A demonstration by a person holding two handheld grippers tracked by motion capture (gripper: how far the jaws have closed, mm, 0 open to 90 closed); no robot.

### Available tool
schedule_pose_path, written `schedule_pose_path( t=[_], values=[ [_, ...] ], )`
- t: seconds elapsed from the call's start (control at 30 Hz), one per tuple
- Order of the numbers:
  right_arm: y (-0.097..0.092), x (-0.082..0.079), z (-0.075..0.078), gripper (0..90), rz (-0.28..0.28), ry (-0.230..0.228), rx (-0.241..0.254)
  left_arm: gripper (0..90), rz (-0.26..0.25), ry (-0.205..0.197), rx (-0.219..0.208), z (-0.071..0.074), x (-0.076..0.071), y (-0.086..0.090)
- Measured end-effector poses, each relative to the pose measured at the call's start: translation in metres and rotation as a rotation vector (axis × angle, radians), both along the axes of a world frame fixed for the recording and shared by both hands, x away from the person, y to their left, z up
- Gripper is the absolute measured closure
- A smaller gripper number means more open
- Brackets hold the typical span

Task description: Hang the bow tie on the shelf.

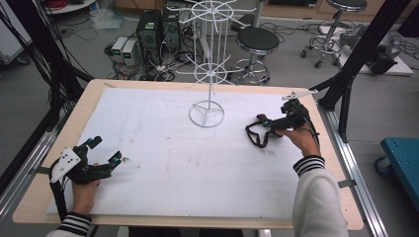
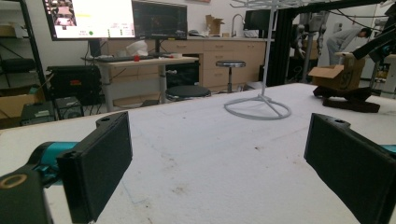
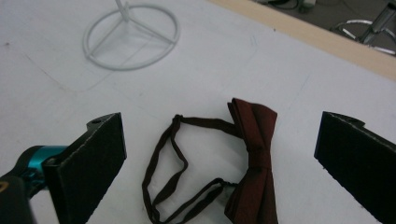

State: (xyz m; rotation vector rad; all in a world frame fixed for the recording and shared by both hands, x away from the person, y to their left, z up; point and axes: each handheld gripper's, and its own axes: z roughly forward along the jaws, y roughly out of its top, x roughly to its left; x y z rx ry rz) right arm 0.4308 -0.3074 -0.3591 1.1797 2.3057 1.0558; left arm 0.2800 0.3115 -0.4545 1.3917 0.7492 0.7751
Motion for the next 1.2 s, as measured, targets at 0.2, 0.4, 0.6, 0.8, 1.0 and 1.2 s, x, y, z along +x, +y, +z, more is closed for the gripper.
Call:
schedule_pose_path(
  t=[0.2,0.4,0.6,0.8,1.0,1.2],
  values=[
    [0.0,0.011,-0.013,3.6,-0.028,0.059,-0.021,8.1,0.0,-0.001,0.001,0.0,0.0,0.0],
    [0.004,0.019,-0.022,5.9,-0.038,0.083,-0.056,8.0,-0.001,-0.001,0.002,0.0,0.0,0.0],
    [0.001,0.028,-0.034,7.5,-0.058,0.123,-0.085,8.1,-0.002,0.0,-0.001,0.0,0.0,0.0],
    [-0.003,0.033,-0.039,17.5,-0.059,0.145,-0.117,8.0,-0.004,0.0,0.004,0.0,0.0,0.0],
    [-0.006,0.035,-0.043,24.3,-0.084,0.151,-0.134,8.1,-0.004,0.0,0.004,0.0,0.0,0.0],
    [-0.005,0.037,-0.045,34.0,-0.096,0.154,-0.155,8.1,-0.004,-0.001,0.004,0.0,0.0,0.0]
  ],
)
